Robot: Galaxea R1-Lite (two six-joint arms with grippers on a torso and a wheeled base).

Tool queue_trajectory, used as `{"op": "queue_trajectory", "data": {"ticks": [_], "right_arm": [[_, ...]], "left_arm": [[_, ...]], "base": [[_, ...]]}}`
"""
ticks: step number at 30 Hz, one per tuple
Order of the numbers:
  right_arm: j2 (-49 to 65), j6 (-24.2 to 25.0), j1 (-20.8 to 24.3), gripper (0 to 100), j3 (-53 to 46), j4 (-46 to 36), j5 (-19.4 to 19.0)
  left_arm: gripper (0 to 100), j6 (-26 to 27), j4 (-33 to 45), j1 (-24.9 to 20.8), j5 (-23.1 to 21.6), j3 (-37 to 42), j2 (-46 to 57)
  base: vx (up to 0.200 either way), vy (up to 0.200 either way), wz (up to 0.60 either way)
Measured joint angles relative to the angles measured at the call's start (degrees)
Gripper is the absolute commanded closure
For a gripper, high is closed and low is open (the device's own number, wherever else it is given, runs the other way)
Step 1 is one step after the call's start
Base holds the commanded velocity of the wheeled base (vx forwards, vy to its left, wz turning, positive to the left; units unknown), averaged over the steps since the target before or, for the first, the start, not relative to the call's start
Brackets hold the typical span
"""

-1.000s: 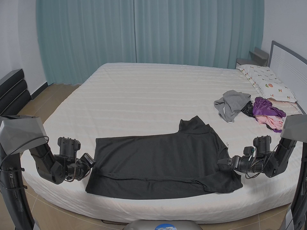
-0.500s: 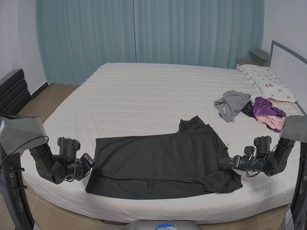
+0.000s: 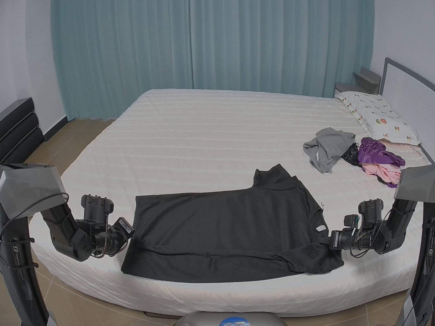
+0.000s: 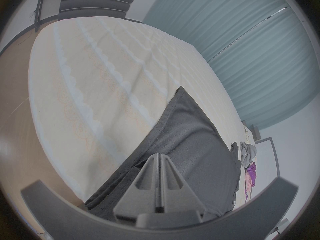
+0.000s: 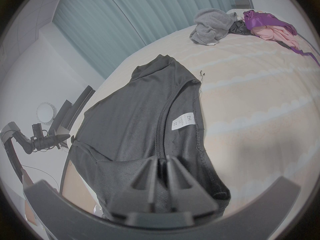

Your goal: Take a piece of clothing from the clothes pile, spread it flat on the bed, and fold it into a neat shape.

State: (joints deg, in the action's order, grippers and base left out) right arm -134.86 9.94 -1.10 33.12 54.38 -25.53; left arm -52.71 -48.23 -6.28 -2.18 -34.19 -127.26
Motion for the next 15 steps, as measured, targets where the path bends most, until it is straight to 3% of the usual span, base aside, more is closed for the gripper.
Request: {"op": "queue_trajectory", "data": {"ticks": [11, 12, 15], "right_arm": [[0.52, 2.33, -1.4, 100, -0.22, 0.63, -0.41], [0.71, 3.01, -1.51, 100, -0.33, 0.66, -0.48], [1.05, 3.77, -1.73, 100, -0.66, 0.63, -0.55]], "left_arm": [[100, 0.57, 0.02, -0.05, 0.13, 0.66, 0.66], [0, 0.6, 0.06, -0.06, -0.02, 0.68, 0.68], [0, 0.74, 0.06, -0.11, -0.35, 0.77, 0.8]], "base": [[0.0, 0.0, 0.0], [0.0, 0.0, 0.0], [0.0, 0.0, 0.0]]}}
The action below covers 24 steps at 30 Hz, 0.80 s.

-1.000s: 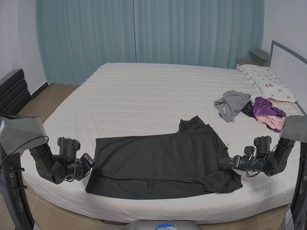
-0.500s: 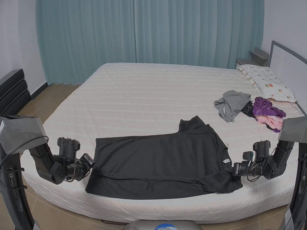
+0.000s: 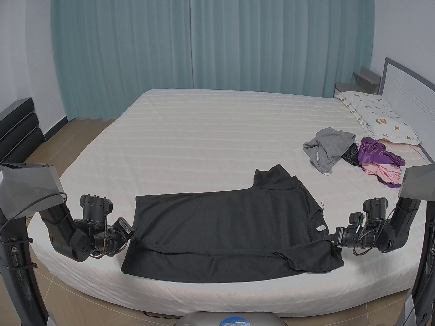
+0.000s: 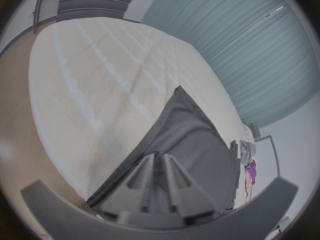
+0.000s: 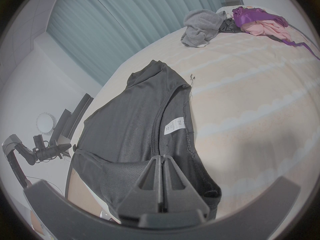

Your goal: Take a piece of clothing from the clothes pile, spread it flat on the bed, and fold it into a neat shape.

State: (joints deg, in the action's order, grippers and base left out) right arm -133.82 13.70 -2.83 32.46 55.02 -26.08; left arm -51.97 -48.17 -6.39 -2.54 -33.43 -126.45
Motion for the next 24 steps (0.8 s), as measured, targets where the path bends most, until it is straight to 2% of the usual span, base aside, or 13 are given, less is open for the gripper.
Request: {"op": "queue_trajectory", "data": {"ticks": [3, 7, 16, 19, 24], "right_arm": [[0.13, 0.15, -0.04, 100, -0.13, 0.0, -0.17], [0.2, 0.22, -0.09, 100, -0.22, 0.0, -0.72], [0.18, 0.26, 0.16, 100, -0.35, -0.02, -1.18], [0.18, 0.23, 0.29, 100, -0.6, 0.0, -1.23], [0.18, 0.2, 0.51, 100, -0.77, 0.0, -1.23]], "left_arm": [[0, 0.49, 0.02, -0.06, -0.3, 0.02, 0.38], [0, 4.12, 0.82, -0.13, -2.35, 0.09, 0.93], [0, 16.6, 1.39, 0.06, -8.63, -0.45, 0.63], [0, 19.54, 1.56, -0.02, -9.25, -1.16, 0.13], [0, 21.28, 1.89, -0.28, -8.98, -2.67, -1.19]], "base": [[0.0, 0.0, 0.0], [0.0, 0.0, 0.0], [0.0, 0.0, 0.0], [0.0, 0.0, 0.0], [0.0, 0.0, 0.0]]}}
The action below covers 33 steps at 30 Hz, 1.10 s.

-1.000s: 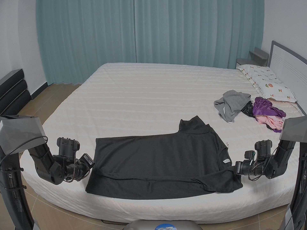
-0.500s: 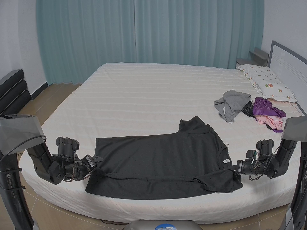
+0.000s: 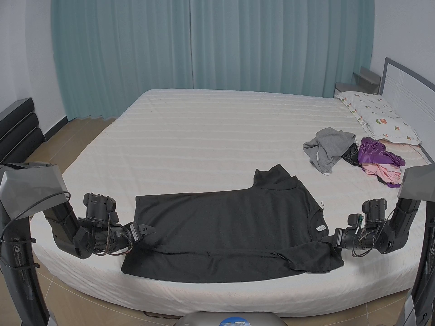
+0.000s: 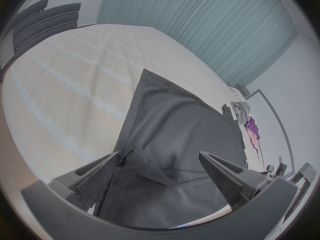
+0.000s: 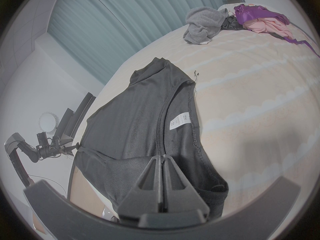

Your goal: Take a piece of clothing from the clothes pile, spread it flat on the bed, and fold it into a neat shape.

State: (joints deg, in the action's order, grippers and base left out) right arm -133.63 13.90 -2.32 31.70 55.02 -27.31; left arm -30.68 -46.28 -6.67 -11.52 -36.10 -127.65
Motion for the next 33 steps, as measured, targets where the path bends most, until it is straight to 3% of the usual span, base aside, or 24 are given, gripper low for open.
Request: {"op": "queue_trajectory", "data": {"ticks": [5, 6, 25, 33], "right_arm": [[0.0, 0.0, 0.04, 100, -0.06, 0.0, -0.01], [0.0, 0.0, 0.04, 100, -0.06, 0.0, -0.01], [0.56, 0.22, -0.18, 100, 0.02, 0.33, -0.01], [3.1, 3.21, -0.55, 100, -0.69, 0.79, -0.15]], "left_arm": [[0, 0.11, 0.0, 0.0, 0.28, -1.08, -1.62], [100, 0.17, -0.01, 0.0, 0.33, -1.22, -1.88], [100, -0.18, 0.07, 1.63, 4.27, -0.39, -1.16], [100, -0.35, 0.07, 1.85, 4.49, 1.97, 1.55]], "base": [[0.0, 0.0, 0.0], [0.0, 0.0, 0.0], [0.0, 0.0, 0.0], [0.0, 0.0, 0.0]]}}
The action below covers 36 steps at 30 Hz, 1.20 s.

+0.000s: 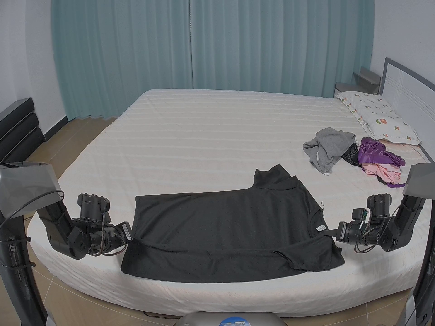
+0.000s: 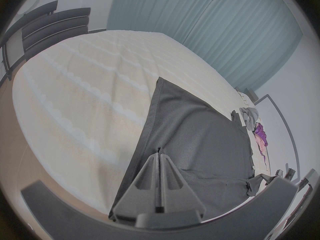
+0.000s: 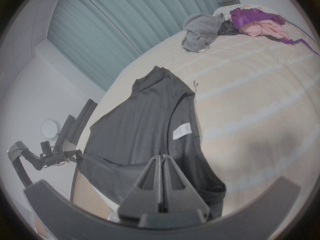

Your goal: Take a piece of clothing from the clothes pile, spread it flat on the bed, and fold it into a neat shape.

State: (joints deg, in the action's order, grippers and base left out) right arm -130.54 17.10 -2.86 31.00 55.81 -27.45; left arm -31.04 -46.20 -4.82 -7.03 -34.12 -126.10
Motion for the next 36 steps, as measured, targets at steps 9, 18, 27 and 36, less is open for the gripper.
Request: {"op": "queue_trajectory", "data": {"ticks": [9, 18, 27, 36], "right_arm": [[2.5, 0.63, -0.71, 100, -1.84, 3.61, -0.32], [3.04, 2.63, -0.57, 100, -4.24, 9.23, -0.27], [5.34, 2.68, -0.6, 100, -6.19, 9.36, -0.29], [10.23, 2.62, -1.62, 100, -10.89, 9.33, -2.82]], "left_arm": [[100, -0.05, -0.07, 0.9, 0.5, 3.1, 3.3], [100, -0.13, -0.44, 2.58, 0.63, 4.61, 4.33], [100, -0.57, -0.44, 2.78, 0.61, 6.97, 6.69], [100, -0.6, -0.44, 2.82, 0.61, 11.23, 11.22]], "base": [[0.0, 0.0, 0.0], [0.0, 0.0, 0.0], [0.0, 0.0, 0.0], [0.0, 0.0, 0.0]]}}
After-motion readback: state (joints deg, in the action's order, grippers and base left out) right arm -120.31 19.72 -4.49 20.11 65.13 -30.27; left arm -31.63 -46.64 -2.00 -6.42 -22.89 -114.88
